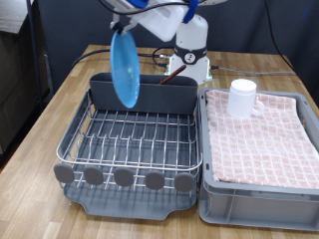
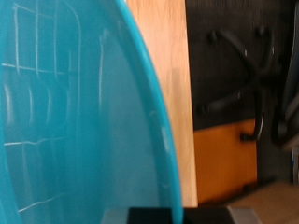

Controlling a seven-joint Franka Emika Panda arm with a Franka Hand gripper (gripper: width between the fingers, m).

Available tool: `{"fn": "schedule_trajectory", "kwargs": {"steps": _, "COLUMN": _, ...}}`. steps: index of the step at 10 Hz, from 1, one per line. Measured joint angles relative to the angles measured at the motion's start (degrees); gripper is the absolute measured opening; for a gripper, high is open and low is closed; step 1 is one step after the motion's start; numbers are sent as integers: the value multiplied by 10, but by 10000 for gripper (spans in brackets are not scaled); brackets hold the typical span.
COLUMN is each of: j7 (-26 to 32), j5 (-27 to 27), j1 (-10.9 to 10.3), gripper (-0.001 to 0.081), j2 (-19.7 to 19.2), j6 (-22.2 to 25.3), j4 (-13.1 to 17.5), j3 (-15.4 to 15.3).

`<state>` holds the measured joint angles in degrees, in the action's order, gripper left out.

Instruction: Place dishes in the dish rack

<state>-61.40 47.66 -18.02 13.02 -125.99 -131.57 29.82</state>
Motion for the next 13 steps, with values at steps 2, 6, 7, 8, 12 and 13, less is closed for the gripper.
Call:
{"fn": "schedule_trajectory", "kwargs": {"steps": 2, "j7": 27, "j5": 2, "j1": 3, "gripper": 19, "j2": -1, "j6": -27, "j4": -7, "j3": 10}}
{"fn": "schedule_trajectory", "kwargs": {"steps": 6, "j7": 26, "j5": 24, "j1": 3, "gripper": 19, "j2": -14, "j6": -24, "j4": 12, "j3": 11}}
{"fn": "schedule_trajectory", "kwargs": {"steps": 7, "j7": 29, "j5": 30, "j1": 3, "gripper": 19, "j2": -24, "j6": -27, "j4": 21, "j3": 13}}
{"fn": "schedule_trajectory", "kwargs": {"steps": 8, "j7": 32, "j5": 32, "j1": 3, "gripper": 19, "j2": -35, "j6": -30, "j4": 30, "j3": 15}}
{"fn": "schedule_trajectory", "kwargs": {"steps": 12, "j7": 27, "j5": 69, "j1": 3, "gripper": 19, "j2": -80, "j6": -24, "j4": 54, "j3": 18}}
{"fn": "schedule_trajectory", "kwargs": {"steps": 13, "j7": 26, "j5": 74, "j1": 4, "gripper": 19, "j2": -90, "j6": -28, "j4": 54, "j3": 20}}
